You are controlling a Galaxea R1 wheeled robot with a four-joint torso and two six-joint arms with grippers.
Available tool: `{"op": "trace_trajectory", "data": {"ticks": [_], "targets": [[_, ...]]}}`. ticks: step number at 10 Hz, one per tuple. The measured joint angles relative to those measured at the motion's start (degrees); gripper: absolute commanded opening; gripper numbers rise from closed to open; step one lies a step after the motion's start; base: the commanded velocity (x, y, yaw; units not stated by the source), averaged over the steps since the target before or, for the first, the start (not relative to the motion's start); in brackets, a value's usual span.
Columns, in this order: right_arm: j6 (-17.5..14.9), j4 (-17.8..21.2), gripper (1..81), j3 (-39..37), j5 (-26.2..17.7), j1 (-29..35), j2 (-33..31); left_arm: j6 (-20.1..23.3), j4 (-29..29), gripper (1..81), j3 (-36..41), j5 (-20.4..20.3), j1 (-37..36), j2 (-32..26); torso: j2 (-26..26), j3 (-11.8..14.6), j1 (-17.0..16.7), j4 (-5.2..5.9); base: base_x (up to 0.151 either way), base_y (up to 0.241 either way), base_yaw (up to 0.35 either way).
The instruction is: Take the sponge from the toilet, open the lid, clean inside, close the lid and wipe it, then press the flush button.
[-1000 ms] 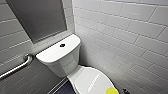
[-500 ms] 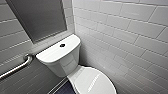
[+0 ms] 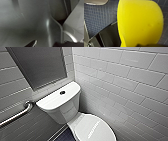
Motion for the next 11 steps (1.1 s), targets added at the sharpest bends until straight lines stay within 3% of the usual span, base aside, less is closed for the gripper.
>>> {"op": "trace_trajectory", "data": {"ticks": [2,6,7,9,11], "targets": [[-1.2,-2.0,1.0,-1.7,3.5,-5.4,2.0,0.0,0.0,81.1,0.5,-0.2,0.3,0.2,4.0,0.0,-2.6,0.00,0.000,0.000,0.000],[-2.1,-4.4,1.0,-8.8,7.4,-9.4,10.2,0.1,0.0,81.1,0.1,0.0,0.3,0.1,12.0,0.0,-7.7,-0.02,0.000,0.000,0.000],[-2.2,-4.5,1.0,-11.8,7.9,-10.1,12.2,0.1,0.0,81.1,0.0,0.0,0.4,0.1,13.9,0.2,-8.9,-0.26,0.000,0.000,0.000],[-2.3,-4.6,1.0,-15.7,9.0,-11.3,16.0,0.3,0.0,81.1,-1.7,-0.1,0.6,1.0,17.5,1.9,-11.2,-1.84,0.000,0.000,0.000],[-2.3,-4.7,1.0,-18.8,9.3,-13.1,18.7,0.4,0.0,81.1,-6.1,-0.1,0.5,3.3,20.7,2.6,-13.3,-2.25,0.000,0.000,0.000]]}}
